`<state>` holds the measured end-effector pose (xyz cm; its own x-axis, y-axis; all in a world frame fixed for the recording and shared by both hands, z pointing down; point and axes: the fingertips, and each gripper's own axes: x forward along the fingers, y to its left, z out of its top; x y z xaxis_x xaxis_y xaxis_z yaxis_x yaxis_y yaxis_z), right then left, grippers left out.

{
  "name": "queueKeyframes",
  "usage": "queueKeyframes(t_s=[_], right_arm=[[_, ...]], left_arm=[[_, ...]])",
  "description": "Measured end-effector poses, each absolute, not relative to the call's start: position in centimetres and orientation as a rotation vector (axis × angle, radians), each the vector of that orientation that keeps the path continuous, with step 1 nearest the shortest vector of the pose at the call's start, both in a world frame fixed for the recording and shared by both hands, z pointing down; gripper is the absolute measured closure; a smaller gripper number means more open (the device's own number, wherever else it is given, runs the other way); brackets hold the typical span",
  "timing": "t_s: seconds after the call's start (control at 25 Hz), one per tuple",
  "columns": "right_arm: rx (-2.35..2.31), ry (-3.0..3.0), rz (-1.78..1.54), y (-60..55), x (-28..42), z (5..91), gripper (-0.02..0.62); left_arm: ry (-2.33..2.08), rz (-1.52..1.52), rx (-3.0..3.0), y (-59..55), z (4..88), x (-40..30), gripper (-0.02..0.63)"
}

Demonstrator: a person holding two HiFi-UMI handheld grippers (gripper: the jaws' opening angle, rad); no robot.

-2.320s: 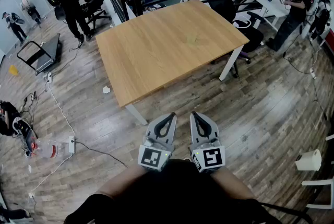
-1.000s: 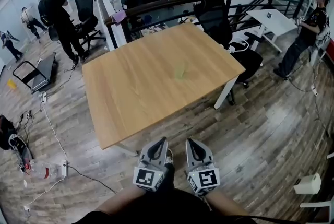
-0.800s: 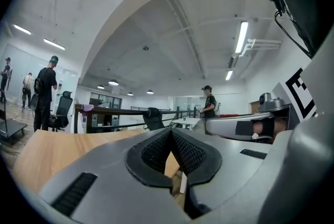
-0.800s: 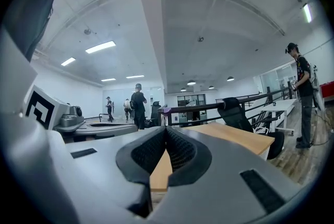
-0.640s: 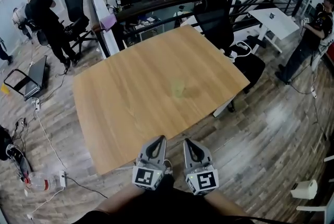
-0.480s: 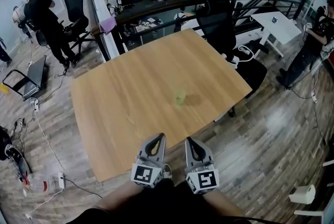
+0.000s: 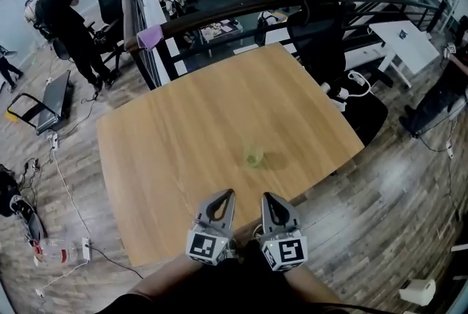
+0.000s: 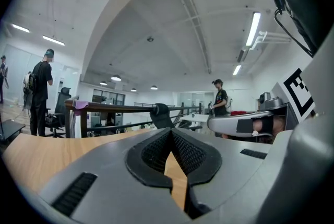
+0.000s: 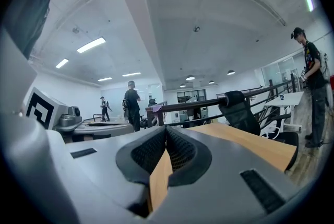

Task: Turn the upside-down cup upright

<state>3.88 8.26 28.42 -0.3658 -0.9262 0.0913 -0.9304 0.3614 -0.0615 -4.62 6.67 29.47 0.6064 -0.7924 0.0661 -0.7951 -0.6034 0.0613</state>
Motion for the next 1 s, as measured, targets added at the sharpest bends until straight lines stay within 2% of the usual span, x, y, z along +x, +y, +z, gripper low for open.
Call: queueKeyframes(t_s=[0.24,0.56,0.6,0.68,0.72,1.0], right_arm=[[1.593,-2.659,0.198,3.0,6.6,31.2,0.58],[1.441,-2.579,0.265,-3.6,8.7,40.7,0.576],[1.416,-2.563,0.288,-4.1,8.9,42.2,0.551],[1.344,-2.533,0.337,-5.2,8.9,45.1,0.414],[1.307,-2.515,0.356,-5.8,8.8,46.6,0.383],[1.126,-2.497,0.233,-10.7,4.2,53.2,0.246]], left_arm=[[-1.43,0.156,2.7,1.0,32.8,-1.5,0.598],[-1.539,0.246,2.595,-5.9,40.6,-1.3,0.598],[-1.545,0.25,2.568,-6.5,41.6,-1.5,0.598],[-1.546,0.269,2.527,-7.8,43.7,-1.8,0.598],[-1.544,0.28,2.514,-8.6,44.8,-2.1,0.598],[-1.567,0.258,2.449,-12.2,50.3,-5.2,0.598]])
